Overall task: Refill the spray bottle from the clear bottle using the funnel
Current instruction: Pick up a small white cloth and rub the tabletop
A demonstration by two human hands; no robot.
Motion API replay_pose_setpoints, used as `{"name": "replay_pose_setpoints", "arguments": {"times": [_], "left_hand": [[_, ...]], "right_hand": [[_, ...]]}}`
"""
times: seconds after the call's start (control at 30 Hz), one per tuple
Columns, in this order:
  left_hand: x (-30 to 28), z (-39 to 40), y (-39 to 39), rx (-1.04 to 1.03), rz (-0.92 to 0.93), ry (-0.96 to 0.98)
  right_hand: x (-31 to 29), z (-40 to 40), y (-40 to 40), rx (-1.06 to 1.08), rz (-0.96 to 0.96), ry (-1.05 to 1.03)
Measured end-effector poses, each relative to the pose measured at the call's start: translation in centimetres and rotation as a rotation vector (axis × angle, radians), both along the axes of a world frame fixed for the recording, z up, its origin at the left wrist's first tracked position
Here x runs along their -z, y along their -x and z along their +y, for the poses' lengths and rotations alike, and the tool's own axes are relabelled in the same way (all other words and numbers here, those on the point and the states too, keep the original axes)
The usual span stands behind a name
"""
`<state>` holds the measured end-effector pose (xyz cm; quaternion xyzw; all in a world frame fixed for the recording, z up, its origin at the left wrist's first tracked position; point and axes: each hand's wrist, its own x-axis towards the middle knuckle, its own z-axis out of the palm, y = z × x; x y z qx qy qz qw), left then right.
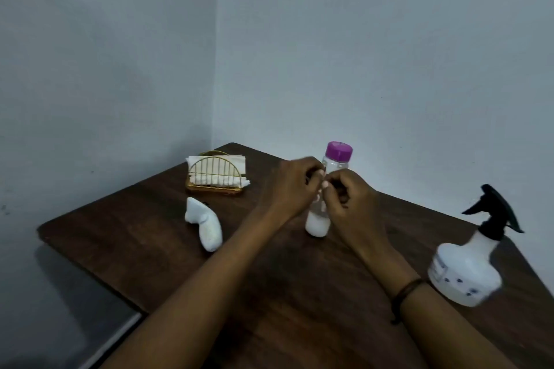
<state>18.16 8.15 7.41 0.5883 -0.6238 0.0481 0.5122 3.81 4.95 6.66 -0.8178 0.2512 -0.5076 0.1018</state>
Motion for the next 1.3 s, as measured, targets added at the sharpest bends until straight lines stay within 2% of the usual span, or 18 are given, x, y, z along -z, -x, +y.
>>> {"name": "replay_pose_setpoints", "arguments": {"times": [0.13, 0.3, 0.5, 0.63, 0.9, 1.07, 1.3], "left_hand": [[-1.4, 1.4, -7.0, -0.185, 0.042, -0.025], [-0.1, 1.0, -13.6, -0.381, 0.073, -0.101], [2.4, -1.3, -17.5, -0.421, -0.018, -0.246], [3.0, -2.3, -19.1, -0.403, -0.064, -0.312], [5.1, -2.9, -20.2, -0.374, -0.155, -0.371], [5.7, -3.1, -20.6, -0.376, -0.159, -0.331], [6.0, -3.0, -20.5, -0.392, -0.169, -0.279]], "right_hand": [[-0.3, -0.2, -7.0, -0.051, 0.072, -0.090], [0.7, -3.0, -13.3, -0.055, 0.226, -0.163], [2.0, -6.5, -18.3, -0.034, 0.337, -0.353], [3.2, -8.0, -21.2, -0.048, 0.297, -0.469], [4.8, -8.9, -23.3, 0.043, 0.227, -0.369], [4.7, -8.6, -22.8, 0.094, 0.195, -0.326], [1.9, -7.4, -20.2, 0.163, -0.017, -0.202]]}}
